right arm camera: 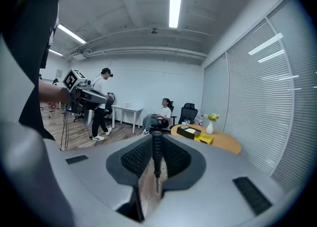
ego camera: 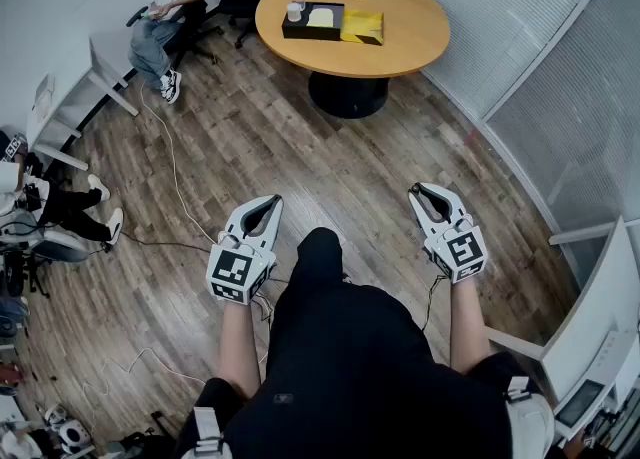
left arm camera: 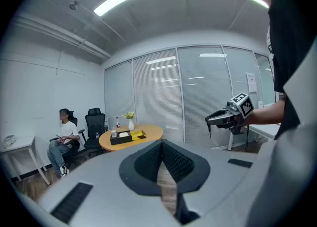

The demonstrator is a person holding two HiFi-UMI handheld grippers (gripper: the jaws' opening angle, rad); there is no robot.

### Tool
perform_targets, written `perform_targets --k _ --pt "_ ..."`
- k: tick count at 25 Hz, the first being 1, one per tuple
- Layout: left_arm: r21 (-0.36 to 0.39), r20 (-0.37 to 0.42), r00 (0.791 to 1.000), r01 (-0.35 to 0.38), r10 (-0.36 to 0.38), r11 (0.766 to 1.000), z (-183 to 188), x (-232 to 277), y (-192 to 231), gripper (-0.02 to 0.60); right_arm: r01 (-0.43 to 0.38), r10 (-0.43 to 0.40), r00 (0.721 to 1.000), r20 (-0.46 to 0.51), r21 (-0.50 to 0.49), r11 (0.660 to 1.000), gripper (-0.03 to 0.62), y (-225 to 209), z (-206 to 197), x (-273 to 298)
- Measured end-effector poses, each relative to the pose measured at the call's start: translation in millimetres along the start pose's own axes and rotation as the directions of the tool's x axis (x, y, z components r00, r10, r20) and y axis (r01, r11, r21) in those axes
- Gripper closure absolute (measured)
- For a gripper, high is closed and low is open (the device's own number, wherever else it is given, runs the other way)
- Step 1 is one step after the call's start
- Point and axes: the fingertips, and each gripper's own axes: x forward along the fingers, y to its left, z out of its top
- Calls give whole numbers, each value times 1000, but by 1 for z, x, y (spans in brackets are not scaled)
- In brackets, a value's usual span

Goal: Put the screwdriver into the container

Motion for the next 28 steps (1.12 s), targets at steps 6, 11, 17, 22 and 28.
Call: perform_targets --k 6,11,17,22,28 --pt "-14 -11 1000 -25 25 1000 -6 -10 -1 575 -27 27 1000 0 -25 999 536 9 0 -2" --pt "-33 -10 999 -41 41 999 -7 -11 5 575 -32 31 999 -7 -30 999 536 7 -1 4" --pt "-44 -7 999 -34 33 998 -9 1 11 575 -23 23 1000 4 -8 1000 536 0 1 11" --pt "-39 -13 1000 -10 9 999 -7 16 14 575 -37 37 999 -20 -22 999 536 -3 5 25" --pt "-51 -14 1000 13 -13 999 -5 30 23 575 -30 30 999 -21 -13 999 536 -8 10 36"
